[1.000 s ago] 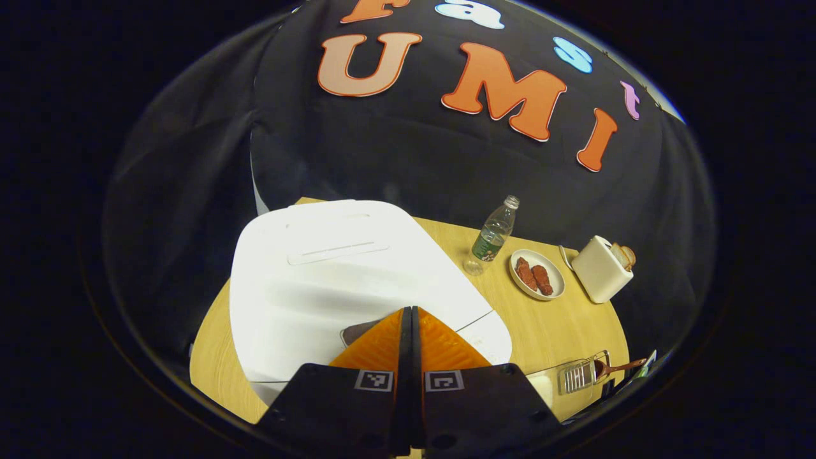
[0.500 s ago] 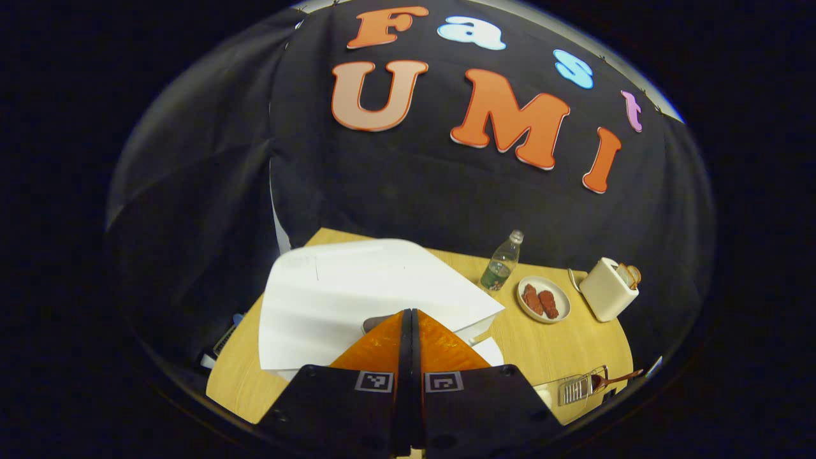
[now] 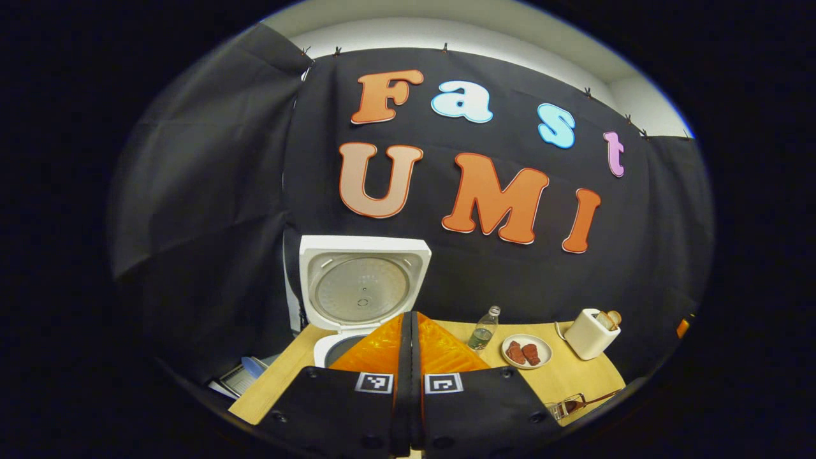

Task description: Close the left gripper, press the button to open the rice cooker; take a wooden spoon from the chopstick holder with the right hand, scoop a spoonful of rice and pour it into the rice cooker, then put the wooden spoon back into the chopstick holder.

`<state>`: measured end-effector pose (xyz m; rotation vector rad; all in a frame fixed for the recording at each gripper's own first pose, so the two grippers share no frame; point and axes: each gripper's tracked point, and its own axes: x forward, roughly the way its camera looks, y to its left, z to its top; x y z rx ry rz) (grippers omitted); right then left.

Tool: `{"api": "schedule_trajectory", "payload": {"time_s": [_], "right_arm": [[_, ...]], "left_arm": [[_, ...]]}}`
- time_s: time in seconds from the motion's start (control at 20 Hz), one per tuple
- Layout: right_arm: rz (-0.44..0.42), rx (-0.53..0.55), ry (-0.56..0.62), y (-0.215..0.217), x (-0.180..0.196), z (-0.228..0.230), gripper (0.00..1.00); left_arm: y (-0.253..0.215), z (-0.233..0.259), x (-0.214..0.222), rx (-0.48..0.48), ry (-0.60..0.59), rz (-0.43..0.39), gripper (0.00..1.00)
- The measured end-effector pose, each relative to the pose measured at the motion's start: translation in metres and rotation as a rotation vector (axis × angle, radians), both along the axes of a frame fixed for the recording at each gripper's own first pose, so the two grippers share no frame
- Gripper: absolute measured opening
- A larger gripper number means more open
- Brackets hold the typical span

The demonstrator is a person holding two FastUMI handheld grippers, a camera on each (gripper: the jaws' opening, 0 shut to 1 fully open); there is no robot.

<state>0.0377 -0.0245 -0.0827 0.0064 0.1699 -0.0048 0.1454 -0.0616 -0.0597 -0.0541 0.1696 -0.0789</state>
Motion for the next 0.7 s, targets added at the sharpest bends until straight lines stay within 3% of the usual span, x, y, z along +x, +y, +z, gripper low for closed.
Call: {"api": "schedule_trajectory", "payload": {"time_s": [0.3,0.5,0.55,0.7], "right_arm": [[-0.02,0.157,0.016,0.003,-0.006,-0.054,0.95],[-0.047,0.167,0.087,0.008,-0.017,-0.101,0.94],[-0.054,0.164,0.102,0.008,-0.021,-0.111,0.95],[-0.077,0.179,0.142,0.012,-0.032,-0.139,0.95]], "left_arm": [[0.045,0.008,-0.031,0.027,-0.029,0.13,0.05],[0.07,0.017,-0.052,0.038,-0.057,0.159,0.3],[0.075,0.02,-0.057,0.037,-0.069,0.159,0.3],[0.091,0.028,-0.072,0.04,-0.098,0.174,0.67]]}}
